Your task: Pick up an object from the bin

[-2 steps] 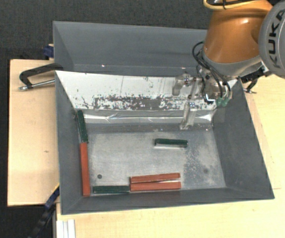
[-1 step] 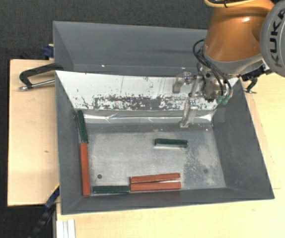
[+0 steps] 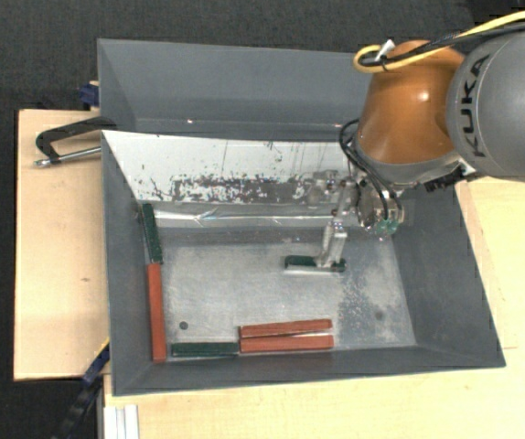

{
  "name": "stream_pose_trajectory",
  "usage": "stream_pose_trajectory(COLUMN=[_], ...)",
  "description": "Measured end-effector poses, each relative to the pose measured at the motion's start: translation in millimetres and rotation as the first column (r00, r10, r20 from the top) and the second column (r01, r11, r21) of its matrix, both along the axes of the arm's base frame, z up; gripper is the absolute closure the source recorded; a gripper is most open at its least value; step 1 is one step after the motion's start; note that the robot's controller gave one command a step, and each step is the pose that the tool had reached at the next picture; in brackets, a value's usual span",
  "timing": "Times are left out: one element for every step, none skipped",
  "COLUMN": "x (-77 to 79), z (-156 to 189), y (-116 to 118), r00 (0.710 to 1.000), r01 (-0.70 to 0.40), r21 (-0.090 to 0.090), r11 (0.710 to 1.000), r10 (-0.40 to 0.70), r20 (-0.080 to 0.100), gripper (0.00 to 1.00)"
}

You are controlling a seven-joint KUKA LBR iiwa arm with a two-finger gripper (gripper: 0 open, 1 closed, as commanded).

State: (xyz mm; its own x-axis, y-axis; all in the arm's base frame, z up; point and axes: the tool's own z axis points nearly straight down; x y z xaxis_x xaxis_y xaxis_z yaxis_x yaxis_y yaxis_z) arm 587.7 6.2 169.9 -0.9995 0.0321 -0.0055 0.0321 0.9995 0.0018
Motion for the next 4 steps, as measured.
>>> stream_pose_trajectory(x=[-11.5,-10.9,-17.0,-14.4], z=[-32.0,-28.5,-83.7,-106.5], y=[-1.9,-1.9,-8.4,-9.6], r00=[1.000,0.998,0.997,0.994], r01=[0.009,0.067,0.078,0.110], r21=[0.000,0.000,0.000,0.001], r11=[1.000,0.998,0.997,0.994], r10=[-0.009,-0.067,-0.078,-0.110], r20=[-0.010,-0.004,0.000,0.023], gripper=[0.00,0.00,0.00,1.00])
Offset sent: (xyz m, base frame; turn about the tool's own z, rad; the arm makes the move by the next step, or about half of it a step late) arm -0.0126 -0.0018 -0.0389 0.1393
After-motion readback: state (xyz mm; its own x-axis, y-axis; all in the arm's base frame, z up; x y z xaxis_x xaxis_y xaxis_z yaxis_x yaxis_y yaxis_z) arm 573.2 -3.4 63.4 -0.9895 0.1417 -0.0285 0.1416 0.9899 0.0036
